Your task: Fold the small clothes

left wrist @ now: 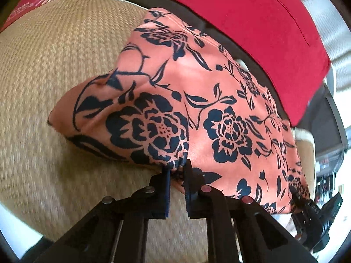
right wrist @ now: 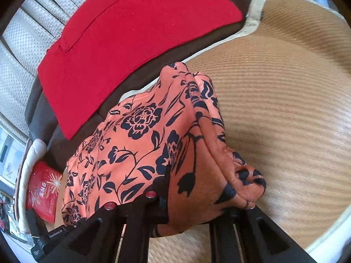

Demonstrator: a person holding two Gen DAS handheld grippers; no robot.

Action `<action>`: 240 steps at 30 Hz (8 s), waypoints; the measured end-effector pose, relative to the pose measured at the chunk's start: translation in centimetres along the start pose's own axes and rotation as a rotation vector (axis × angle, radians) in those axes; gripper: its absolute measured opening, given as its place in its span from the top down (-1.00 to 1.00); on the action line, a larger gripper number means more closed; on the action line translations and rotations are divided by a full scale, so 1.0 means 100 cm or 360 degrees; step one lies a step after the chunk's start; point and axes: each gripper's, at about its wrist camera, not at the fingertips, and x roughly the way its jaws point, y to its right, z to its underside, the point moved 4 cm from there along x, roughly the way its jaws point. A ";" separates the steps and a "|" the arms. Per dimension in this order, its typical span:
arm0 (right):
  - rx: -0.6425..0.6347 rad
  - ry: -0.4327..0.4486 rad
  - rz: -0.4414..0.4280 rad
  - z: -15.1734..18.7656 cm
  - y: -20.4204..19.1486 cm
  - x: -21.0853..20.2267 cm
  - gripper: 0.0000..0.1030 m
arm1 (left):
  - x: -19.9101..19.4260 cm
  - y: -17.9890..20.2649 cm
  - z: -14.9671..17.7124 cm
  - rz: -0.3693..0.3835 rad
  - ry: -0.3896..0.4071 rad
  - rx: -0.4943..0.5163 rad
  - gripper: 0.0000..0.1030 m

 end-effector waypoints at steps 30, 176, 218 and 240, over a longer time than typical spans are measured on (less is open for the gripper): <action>-0.0258 -0.0228 -0.0192 0.061 -0.009 -0.078 0.55 | -0.091 0.013 0.075 -0.0461 0.0425 0.0416 0.74; -0.0316 -0.0493 -0.0345 -0.133 0.046 0.007 0.64 | -0.072 0.225 0.135 0.0616 0.0494 0.1525 -0.28; -0.0523 -0.0221 -0.0349 -0.129 -0.081 -0.025 0.41 | -0.028 0.160 0.097 0.0044 0.0222 0.1323 -0.48; -0.0504 -0.0238 -0.0024 -0.101 -0.026 -0.066 -0.27 | -0.033 0.165 0.108 -0.0066 0.0303 0.1373 -0.48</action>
